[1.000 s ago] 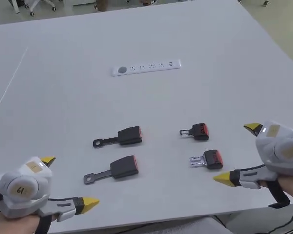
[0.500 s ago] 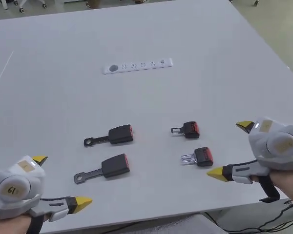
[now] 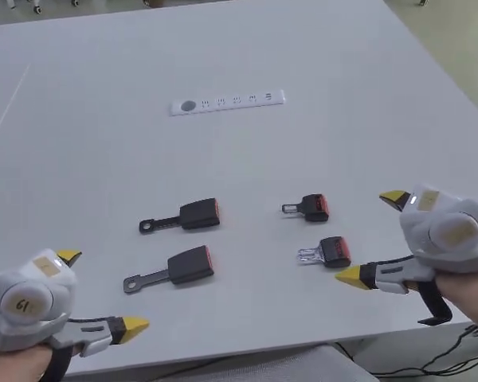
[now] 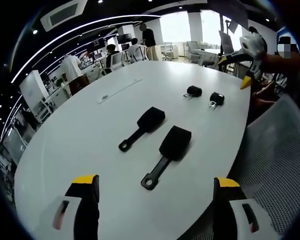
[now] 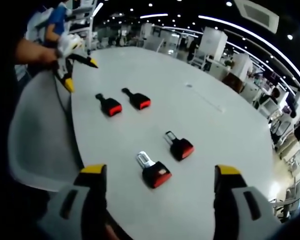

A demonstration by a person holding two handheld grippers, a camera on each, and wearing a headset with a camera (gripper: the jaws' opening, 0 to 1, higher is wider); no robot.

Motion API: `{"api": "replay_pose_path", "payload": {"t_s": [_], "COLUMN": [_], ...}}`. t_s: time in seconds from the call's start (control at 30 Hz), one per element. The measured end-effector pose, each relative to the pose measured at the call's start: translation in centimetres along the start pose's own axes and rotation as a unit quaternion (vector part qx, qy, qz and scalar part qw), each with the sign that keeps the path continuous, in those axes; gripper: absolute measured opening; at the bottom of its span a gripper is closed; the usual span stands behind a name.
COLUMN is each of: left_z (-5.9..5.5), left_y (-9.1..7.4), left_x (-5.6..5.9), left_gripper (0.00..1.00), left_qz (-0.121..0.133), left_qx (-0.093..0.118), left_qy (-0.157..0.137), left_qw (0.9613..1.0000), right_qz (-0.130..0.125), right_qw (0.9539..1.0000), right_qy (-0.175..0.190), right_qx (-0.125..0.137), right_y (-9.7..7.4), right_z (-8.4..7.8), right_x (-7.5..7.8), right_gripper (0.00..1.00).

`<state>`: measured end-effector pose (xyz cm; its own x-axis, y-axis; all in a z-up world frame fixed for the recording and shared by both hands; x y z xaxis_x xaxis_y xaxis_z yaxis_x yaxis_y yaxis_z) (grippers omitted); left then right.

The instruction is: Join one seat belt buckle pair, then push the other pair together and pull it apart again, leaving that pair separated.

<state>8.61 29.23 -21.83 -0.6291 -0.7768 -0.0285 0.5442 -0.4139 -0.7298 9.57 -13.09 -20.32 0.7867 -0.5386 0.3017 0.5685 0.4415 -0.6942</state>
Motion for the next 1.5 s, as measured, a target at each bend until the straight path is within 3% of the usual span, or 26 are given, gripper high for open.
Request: {"api": "replay_pose_path", "payload": {"t_s": [0.43,0.93,1.27,1.5], "left_z": [0.9,2.5,2.7,2.8], "left_y": [0.4,3.2,5.7,7.2], "left_x": [-0.5,0.4,0.7,0.4], "left_gripper": [0.9,0.78,0.64,0.57], "left_qz": [0.003,-0.038,-0.083,-0.11], "left_qx": [-0.004,-0.021,-0.043,-0.068], "left_qy": [0.028,0.087,0.124,0.158], "left_qw": [0.9996,0.9953,0.9879,0.9789], "right_qz": [0.011,0.042,0.067,0.099], "right_qw": [0.9997,0.9967,0.9936,0.9892], "right_qy": [-0.024,-0.068,-0.088,-0.104], "right_qx": [-0.003,-0.013,-0.02,-0.029], "right_y": [1.1,3.2,4.7,5.8], "right_z": [0.4,0.7,1.3,1.2], "right_x": [0.2,0.1,0.4,0.3], "right_gripper": [0.89,0.8,0.7,0.63]}}
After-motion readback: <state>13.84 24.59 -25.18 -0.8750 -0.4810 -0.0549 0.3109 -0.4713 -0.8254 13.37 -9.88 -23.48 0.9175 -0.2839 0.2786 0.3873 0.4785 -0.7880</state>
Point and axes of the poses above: the centre of the closed fingertips' face, and the gripper's own axes: y roughly forward along the fingers, x roughly to its right, z roughly out of its top, the point moved 9 cm from there along -y, roughly backward along the fingers, and after that the axes turned 9 degrees about -y, right-handed, at the moved point
